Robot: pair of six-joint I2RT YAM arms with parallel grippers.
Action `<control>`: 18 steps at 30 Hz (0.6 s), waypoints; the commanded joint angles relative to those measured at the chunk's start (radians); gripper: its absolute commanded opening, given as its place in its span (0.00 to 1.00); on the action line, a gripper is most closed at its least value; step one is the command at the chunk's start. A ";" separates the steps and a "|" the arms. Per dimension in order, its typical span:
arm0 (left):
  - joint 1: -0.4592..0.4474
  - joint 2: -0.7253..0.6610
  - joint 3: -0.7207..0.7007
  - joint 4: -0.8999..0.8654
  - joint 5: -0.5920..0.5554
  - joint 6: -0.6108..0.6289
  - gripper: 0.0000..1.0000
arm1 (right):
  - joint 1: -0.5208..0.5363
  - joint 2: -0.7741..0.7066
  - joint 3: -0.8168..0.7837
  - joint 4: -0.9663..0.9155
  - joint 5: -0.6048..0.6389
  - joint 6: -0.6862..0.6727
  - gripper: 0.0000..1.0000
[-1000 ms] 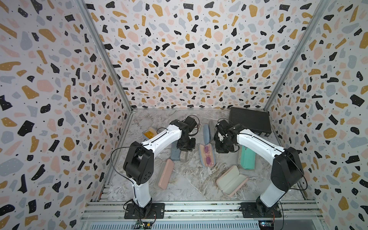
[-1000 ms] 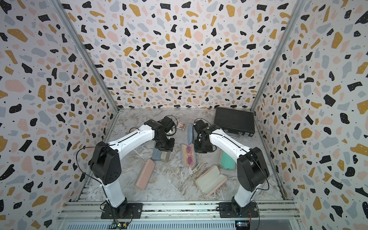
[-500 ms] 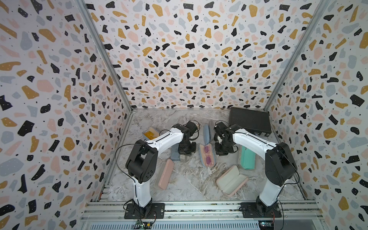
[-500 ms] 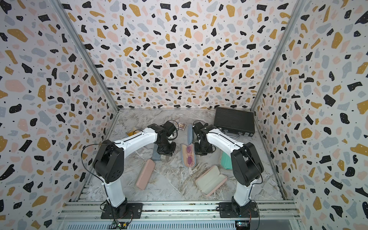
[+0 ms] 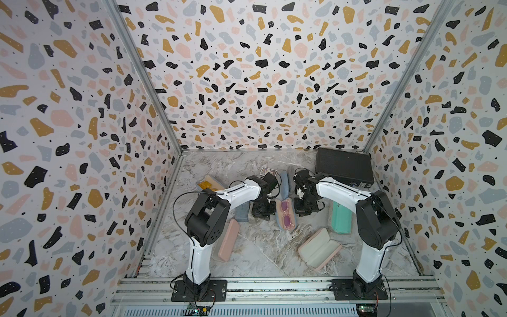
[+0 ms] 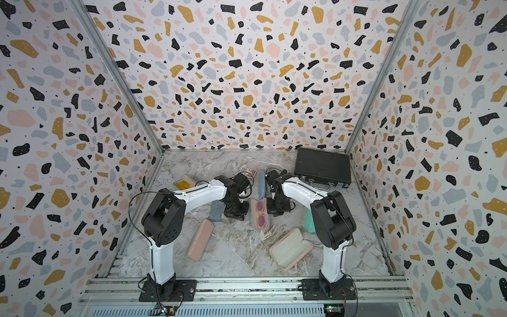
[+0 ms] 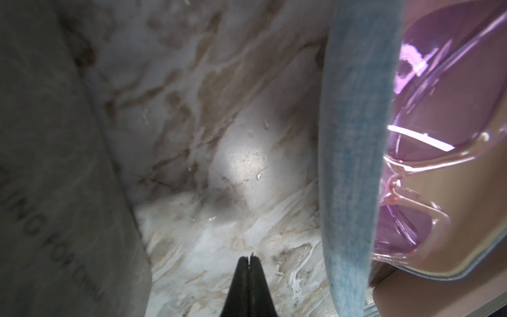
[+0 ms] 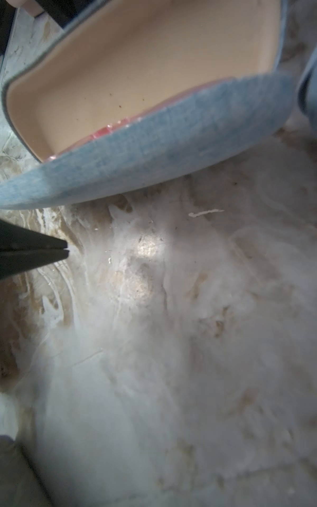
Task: Close the glasses case
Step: Close the glasses case at the center of the board.
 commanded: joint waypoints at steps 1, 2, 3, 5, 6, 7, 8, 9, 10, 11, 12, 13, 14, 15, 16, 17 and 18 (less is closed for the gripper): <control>-0.015 0.019 0.019 -0.006 0.017 0.006 0.00 | -0.001 0.017 0.014 0.002 -0.037 -0.019 0.00; -0.017 0.023 0.024 -0.010 0.019 0.009 0.00 | -0.001 0.019 0.014 0.006 -0.045 -0.022 0.00; -0.022 0.030 0.031 -0.015 0.022 0.014 0.00 | -0.001 0.022 0.013 0.009 -0.052 -0.025 0.00; -0.028 0.040 0.042 -0.023 0.023 0.021 0.00 | -0.001 0.025 0.013 0.013 -0.068 -0.034 0.00; -0.032 0.044 0.047 -0.024 0.024 0.021 0.00 | -0.001 0.024 0.013 0.014 -0.078 -0.039 0.00; -0.034 0.048 0.052 -0.024 0.026 0.021 0.00 | -0.001 0.023 0.012 0.014 -0.087 -0.046 0.00; -0.036 0.051 0.057 -0.027 0.029 0.023 0.00 | 0.000 0.021 0.012 0.017 -0.095 -0.050 0.00; -0.036 0.054 0.065 -0.028 0.031 0.022 0.00 | 0.001 0.019 0.013 0.019 -0.105 -0.057 0.00; -0.040 0.057 0.072 -0.030 0.033 0.024 0.00 | 0.002 0.018 0.015 0.019 -0.118 -0.064 0.00; -0.041 0.060 0.079 -0.033 0.034 0.026 0.00 | 0.003 0.016 0.016 0.019 -0.132 -0.071 0.00; -0.045 0.063 0.089 -0.036 0.034 0.027 0.00 | 0.003 0.016 0.020 0.018 -0.141 -0.080 0.00; -0.047 0.065 0.097 -0.039 0.034 0.029 0.00 | 0.006 0.018 0.025 0.013 -0.149 -0.089 0.01; -0.048 0.068 0.104 -0.040 0.034 0.030 0.00 | 0.008 0.019 0.030 0.006 -0.154 -0.096 0.01; -0.050 0.071 0.112 -0.043 0.034 0.033 0.00 | 0.010 0.022 0.036 -0.001 -0.161 -0.105 0.01; -0.053 0.073 0.119 -0.047 0.034 0.033 0.00 | 0.013 0.025 0.043 -0.008 -0.166 -0.111 0.01; -0.055 0.074 0.125 -0.049 0.034 0.035 0.00 | 0.014 0.027 0.046 -0.011 -0.175 -0.117 0.01; -0.057 0.075 0.131 -0.051 0.034 0.035 0.00 | 0.016 0.029 0.050 -0.011 -0.183 -0.122 0.01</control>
